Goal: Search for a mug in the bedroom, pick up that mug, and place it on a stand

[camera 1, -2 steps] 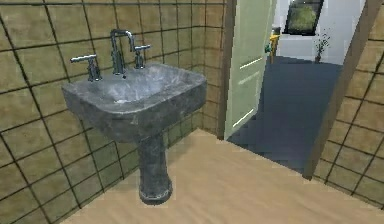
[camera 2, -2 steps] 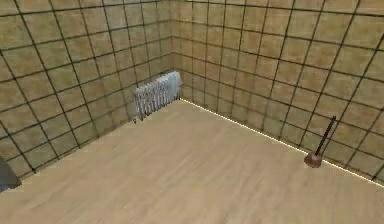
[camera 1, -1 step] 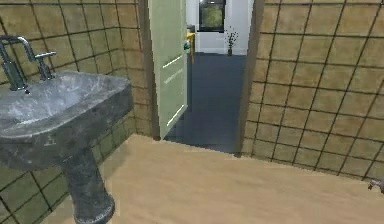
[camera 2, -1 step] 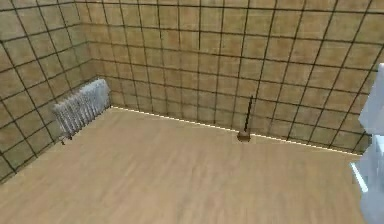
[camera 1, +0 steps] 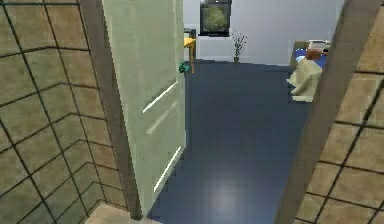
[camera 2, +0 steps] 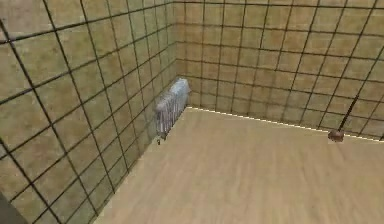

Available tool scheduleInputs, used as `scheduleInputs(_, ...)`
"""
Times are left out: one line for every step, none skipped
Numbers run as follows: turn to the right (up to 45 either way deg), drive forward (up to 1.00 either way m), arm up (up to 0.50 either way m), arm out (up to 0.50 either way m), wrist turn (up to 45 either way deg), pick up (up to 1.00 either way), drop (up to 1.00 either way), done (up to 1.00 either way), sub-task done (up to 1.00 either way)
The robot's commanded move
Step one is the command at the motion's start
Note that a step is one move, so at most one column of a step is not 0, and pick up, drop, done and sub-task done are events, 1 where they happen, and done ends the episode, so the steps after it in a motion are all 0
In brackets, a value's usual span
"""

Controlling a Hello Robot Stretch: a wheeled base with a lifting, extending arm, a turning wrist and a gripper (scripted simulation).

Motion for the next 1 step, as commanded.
scheduleInputs(0.0, 0.90, 0.00, 0.00, 0.0, 0.00, 0.00, 0.00, 0.00)
